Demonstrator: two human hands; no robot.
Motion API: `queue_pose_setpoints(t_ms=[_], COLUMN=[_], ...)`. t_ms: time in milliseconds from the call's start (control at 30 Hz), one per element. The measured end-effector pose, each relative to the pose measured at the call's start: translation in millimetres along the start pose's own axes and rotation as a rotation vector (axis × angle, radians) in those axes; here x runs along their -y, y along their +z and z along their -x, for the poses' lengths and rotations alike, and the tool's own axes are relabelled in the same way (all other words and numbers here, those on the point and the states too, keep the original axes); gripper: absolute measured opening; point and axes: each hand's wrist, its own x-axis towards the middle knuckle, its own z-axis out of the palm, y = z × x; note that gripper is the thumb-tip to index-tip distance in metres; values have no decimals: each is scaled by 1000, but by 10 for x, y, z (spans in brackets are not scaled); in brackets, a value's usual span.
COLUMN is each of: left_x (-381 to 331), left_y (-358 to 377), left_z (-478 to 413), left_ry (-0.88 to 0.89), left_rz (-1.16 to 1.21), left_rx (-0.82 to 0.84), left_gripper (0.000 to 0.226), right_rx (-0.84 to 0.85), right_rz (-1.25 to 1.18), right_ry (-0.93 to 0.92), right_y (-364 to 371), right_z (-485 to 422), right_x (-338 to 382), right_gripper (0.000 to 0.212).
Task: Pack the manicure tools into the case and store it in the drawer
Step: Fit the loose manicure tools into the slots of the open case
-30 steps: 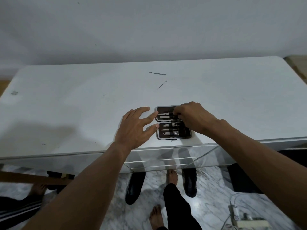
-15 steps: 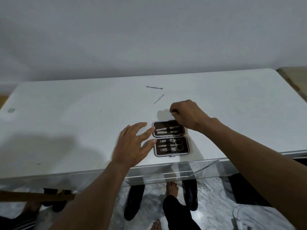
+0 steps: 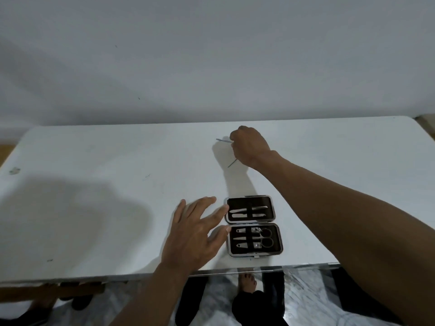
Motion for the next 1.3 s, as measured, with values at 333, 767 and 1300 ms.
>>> queue_pose_setpoints(t_ms=[333,767,1300], left_x=[0,12,41], left_y=[-16,9,49], left_z=[-15,-11,5], left_ry=[-2,6,24], left_rz=[-9,-48,-85], left_rx=[53,67,46], left_gripper=[49,51,58], right_rx=[57,55,87], right_rz=[25,46,-428], right_ry=[149,122,39], right_y=[21,-20,-152], right_z=[-261,-139,1338], right_x=[103,167,-256], right_gripper=[17,10,12])
